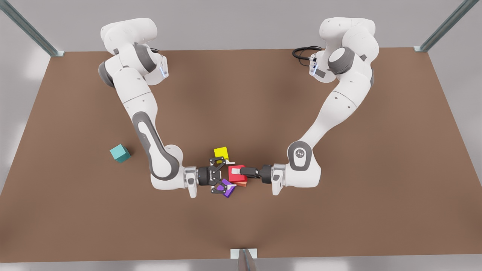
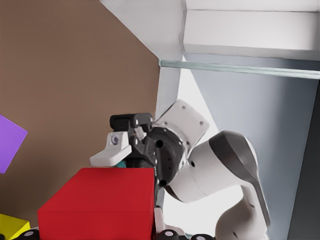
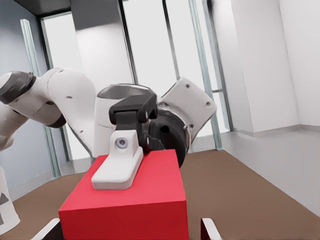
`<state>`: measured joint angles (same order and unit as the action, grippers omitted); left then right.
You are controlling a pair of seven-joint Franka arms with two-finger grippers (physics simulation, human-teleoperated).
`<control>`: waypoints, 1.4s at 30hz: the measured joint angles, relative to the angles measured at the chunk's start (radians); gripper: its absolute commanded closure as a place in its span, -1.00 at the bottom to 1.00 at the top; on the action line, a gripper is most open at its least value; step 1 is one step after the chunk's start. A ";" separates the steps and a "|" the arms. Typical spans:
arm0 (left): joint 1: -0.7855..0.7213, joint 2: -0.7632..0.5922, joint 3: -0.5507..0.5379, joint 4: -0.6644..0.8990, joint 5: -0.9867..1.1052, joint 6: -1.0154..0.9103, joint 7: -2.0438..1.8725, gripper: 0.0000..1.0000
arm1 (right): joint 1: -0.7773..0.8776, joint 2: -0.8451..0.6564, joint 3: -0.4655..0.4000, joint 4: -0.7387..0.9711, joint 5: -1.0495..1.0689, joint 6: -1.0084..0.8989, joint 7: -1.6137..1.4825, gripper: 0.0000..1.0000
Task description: Pick up red wooden cube and pass to hand red wooden cube and place in blue wooden cube
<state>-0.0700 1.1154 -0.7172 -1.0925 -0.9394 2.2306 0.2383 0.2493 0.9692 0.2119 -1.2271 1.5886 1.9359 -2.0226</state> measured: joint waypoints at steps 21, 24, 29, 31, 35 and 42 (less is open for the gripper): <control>-0.010 0.004 0.000 0.000 -0.015 0.024 0.021 -1.00 | 0.007 0.014 0.016 0.002 0.028 0.017 -0.063 -0.06; -0.010 0.004 0.000 0.000 -0.020 0.022 0.030 -1.00 | 0.007 0.013 0.016 0.002 0.027 0.016 -0.067 -0.02; -0.010 0.001 0.000 0.000 -0.021 0.021 0.042 -1.00 | -0.004 0.007 0.013 -0.001 0.023 0.015 -0.070 -0.02; -0.009 0.000 0.000 0.000 -0.021 0.021 0.045 -1.00 | -0.014 0.006 0.013 -0.006 0.021 0.013 -0.071 -0.02; 0.061 -0.011 0.000 -0.025 -0.014 -0.003 0.052 -1.00 | -0.075 -0.007 0.011 -0.017 -0.002 -0.010 -0.075 -0.02; 0.282 -0.141 -0.002 -0.031 0.352 -0.320 0.027 -1.00 | -0.333 -0.049 0.006 -0.011 -0.350 -0.178 -0.051 -0.02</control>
<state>0.2115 0.9745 -0.7192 -1.1235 -0.5874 1.9108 0.2651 -0.0841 0.9204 0.2176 -1.2378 1.2381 1.7582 -2.0737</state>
